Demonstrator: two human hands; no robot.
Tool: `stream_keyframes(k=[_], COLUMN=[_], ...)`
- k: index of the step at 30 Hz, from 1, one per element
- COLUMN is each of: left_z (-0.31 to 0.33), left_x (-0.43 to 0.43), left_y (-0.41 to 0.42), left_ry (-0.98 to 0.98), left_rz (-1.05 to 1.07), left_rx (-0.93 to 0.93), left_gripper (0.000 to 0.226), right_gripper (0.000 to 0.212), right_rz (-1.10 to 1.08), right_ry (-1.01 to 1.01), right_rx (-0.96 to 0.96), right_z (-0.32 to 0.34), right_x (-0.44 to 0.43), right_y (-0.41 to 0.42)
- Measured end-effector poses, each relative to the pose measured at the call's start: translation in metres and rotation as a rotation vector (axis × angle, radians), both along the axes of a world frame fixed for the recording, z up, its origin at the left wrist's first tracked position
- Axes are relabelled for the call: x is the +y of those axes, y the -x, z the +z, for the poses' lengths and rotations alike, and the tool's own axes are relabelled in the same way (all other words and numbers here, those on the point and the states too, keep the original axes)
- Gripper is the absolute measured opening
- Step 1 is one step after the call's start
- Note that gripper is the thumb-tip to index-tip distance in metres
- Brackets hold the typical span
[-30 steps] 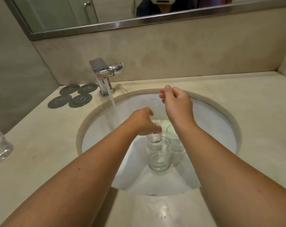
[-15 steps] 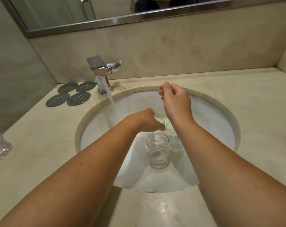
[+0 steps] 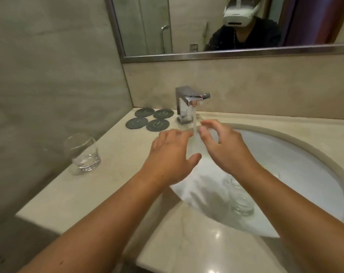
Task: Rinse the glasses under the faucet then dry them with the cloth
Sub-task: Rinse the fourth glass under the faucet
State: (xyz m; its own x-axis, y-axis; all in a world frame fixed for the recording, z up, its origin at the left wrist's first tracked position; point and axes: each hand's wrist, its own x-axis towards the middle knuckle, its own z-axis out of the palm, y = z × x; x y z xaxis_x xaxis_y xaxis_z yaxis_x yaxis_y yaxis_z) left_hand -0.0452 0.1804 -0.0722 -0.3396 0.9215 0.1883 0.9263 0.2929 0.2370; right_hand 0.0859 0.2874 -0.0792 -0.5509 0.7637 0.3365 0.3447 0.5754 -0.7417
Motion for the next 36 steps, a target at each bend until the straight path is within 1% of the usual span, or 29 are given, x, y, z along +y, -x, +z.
stream_keyframes(k=[4,8,11,14,17,21,25,29,34,36], left_z=[0.014,0.016,0.014,0.014,0.013,0.009,0.001,-0.008,-0.008,-0.005], left_x=[-0.046,-0.097,-0.129,-0.148,-0.153,-0.151,-0.146,-0.14,-0.136,-0.131], left_y=[0.034,0.071,0.097,0.121,0.14,0.158,0.169,0.174,0.172,0.166], left_ry=[-0.069,-0.118,-0.201,-0.268,-0.266,-0.26,-0.317,-0.368,-0.451,-0.492], left_rz=[0.096,0.21,0.308,0.42,0.497,0.54,0.535,0.536,0.553,0.543], left_rx=[0.065,0.064,0.062,0.02,-0.085,-0.252,-0.387,-0.412,-0.397,-0.419], left_gripper=[0.063,0.063,0.065,0.072,0.084,0.09,0.095,0.094,0.089,0.087], right_gripper=[0.048,0.05,0.051,0.052,0.052,0.054,0.054,0.054,0.054,0.054], right_rz=[0.107,0.206,0.263,0.288,0.304,0.307,0.304,0.302,0.293,0.283], right_ry=[-0.065,-0.131,-0.18,-0.202,-0.211,-0.223,-0.228,-0.232,-0.224,-0.205], right_rx=[-0.102,-0.186,-0.214,-0.23,-0.247,-0.266,-0.271,-0.264,-0.266,-0.257], right_z=[0.011,0.015,0.015,0.015,0.013,0.007,0.002,-0.001,-0.005,-0.006], right_x=[-0.033,-0.062,-0.082,-0.1,-0.113,-0.121,-0.124,-0.124,-0.117,-0.112], right_y=[0.044,0.085,0.111,0.131,0.142,0.149,0.149,0.148,0.141,0.137])
